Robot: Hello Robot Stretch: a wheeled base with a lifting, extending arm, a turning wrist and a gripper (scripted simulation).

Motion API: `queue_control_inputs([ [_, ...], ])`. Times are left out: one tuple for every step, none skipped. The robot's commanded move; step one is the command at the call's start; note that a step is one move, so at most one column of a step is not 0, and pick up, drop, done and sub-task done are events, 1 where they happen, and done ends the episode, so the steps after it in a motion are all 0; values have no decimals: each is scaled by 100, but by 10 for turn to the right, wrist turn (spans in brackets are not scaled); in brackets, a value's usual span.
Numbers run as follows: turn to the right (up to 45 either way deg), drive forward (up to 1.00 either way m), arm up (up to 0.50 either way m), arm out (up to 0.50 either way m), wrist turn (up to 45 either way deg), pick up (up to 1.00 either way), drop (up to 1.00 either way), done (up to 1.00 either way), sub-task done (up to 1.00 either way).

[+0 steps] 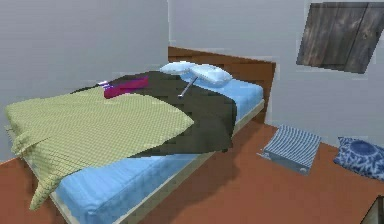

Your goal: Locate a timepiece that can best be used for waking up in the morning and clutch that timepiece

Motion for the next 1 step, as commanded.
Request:
queue_control_inputs([
  [0,0,0,0,450,0,0,0,0],
])
